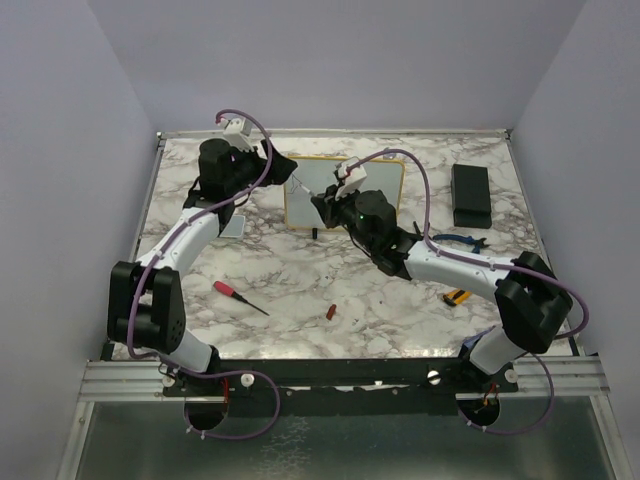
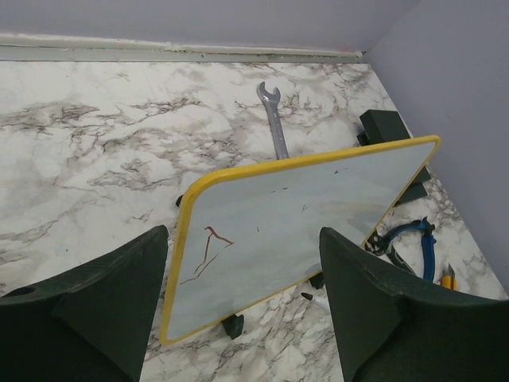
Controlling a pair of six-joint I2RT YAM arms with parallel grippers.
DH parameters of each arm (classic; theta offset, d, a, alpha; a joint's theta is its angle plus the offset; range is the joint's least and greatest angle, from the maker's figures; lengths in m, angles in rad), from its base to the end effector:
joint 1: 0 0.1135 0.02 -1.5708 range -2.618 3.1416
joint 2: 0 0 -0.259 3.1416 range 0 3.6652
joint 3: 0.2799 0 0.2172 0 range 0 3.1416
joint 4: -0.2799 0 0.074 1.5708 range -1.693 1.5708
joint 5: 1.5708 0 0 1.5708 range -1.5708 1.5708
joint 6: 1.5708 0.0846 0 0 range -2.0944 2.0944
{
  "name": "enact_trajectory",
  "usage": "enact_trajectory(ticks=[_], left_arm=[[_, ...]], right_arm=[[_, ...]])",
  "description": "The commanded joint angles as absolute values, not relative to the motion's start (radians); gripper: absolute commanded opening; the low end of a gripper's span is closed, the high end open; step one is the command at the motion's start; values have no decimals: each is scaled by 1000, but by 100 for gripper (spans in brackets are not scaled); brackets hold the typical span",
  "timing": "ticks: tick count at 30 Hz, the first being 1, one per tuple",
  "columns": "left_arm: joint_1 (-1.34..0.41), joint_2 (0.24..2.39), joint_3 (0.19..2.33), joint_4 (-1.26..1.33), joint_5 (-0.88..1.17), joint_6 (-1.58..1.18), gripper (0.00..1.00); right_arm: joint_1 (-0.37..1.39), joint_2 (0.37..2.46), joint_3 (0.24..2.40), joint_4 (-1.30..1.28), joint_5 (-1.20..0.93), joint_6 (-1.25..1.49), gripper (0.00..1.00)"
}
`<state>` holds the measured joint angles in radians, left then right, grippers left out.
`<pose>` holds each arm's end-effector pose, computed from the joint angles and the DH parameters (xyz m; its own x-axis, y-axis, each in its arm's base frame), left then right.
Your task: Write a sentence on the whiteboard
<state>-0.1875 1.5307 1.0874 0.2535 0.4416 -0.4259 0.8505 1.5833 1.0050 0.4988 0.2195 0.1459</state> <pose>0.3585 -0.1048 0.3086 -0.4088 -0.3026 -0.8610 0.4524 0.7522 -0.4791 0.2691 0.2787 0.2962 -0.1377 0.0583 -0.9888 -0.5765 0.8070 0.1278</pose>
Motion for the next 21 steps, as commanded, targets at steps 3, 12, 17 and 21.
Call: enact_trajectory(ticks=[3,12,17,21], left_arm=[[-180,1462,1022,231,426,-417,80],[-170,1373,961,135,398,-375,81],[-169,1324,931,49,350,-329,81],[-170,1301,907,22,322,-305,81]], right_arm=[[831,1568,971,453,231,142,1],[779,1546,953,462,130,141,1],[743,1550,968,455,73,138,1],[736,1571,988,458,61,130,1]])
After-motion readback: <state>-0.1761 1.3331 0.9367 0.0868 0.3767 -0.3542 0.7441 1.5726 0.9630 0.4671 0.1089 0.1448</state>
